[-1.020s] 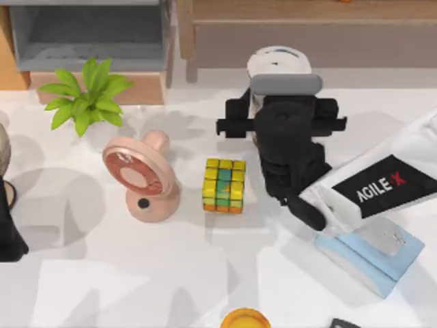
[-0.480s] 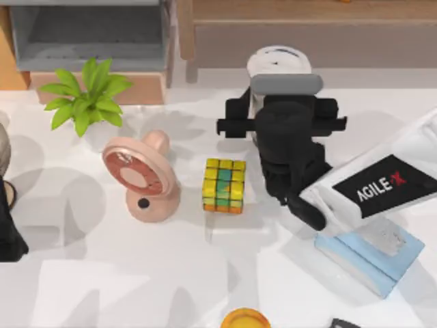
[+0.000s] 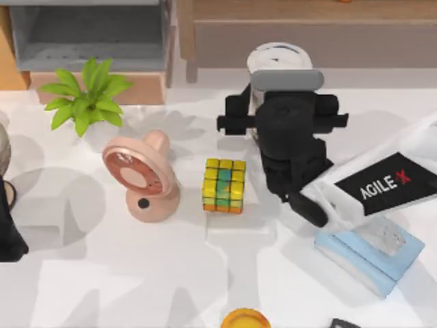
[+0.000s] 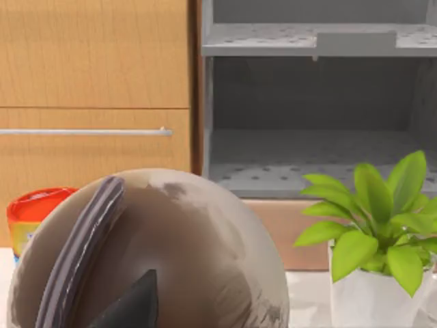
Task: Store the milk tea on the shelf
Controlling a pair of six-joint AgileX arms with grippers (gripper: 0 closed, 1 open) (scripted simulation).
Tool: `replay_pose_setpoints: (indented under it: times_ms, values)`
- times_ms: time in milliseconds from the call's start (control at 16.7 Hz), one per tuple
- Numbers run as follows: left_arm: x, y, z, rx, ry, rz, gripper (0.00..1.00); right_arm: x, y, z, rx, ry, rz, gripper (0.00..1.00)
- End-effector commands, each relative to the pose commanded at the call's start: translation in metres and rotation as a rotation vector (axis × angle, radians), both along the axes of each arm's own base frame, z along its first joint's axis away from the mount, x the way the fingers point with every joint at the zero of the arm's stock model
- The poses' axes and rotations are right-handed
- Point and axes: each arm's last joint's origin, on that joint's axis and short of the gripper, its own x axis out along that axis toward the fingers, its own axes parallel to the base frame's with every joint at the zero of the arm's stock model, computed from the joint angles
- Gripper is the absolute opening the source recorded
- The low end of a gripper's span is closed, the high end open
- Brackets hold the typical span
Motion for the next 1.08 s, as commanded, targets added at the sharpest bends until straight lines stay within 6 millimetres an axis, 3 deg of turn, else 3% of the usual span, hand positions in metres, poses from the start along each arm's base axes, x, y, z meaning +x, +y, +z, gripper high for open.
replay_pose_setpoints:
  times_ms: [360, 720, 900, 1080]
  values:
    - [0.0, 0.0, 0.0, 0.0, 0.0, 0.0, 1.0, 0.001, 0.002, 0.006, 0.014, -0.015, 0.004, 0.0]
    - [0.0, 0.0, 0.0, 0.0, 0.0, 0.0, 1.0, 0.009, 0.002, 0.082, 0.109, -0.13, 0.082, 0.0]
    - [0.0, 0.0, 0.0, 0.0, 0.0, 0.0, 1.0, 0.016, -0.014, 0.12, 0.116, -0.155, 0.113, 0.0]
    - [0.0, 0.0, 0.0, 0.0, 0.0, 0.0, 1.0, 0.03, -0.045, 0.146, 0.093, -0.147, 0.116, 0.0]
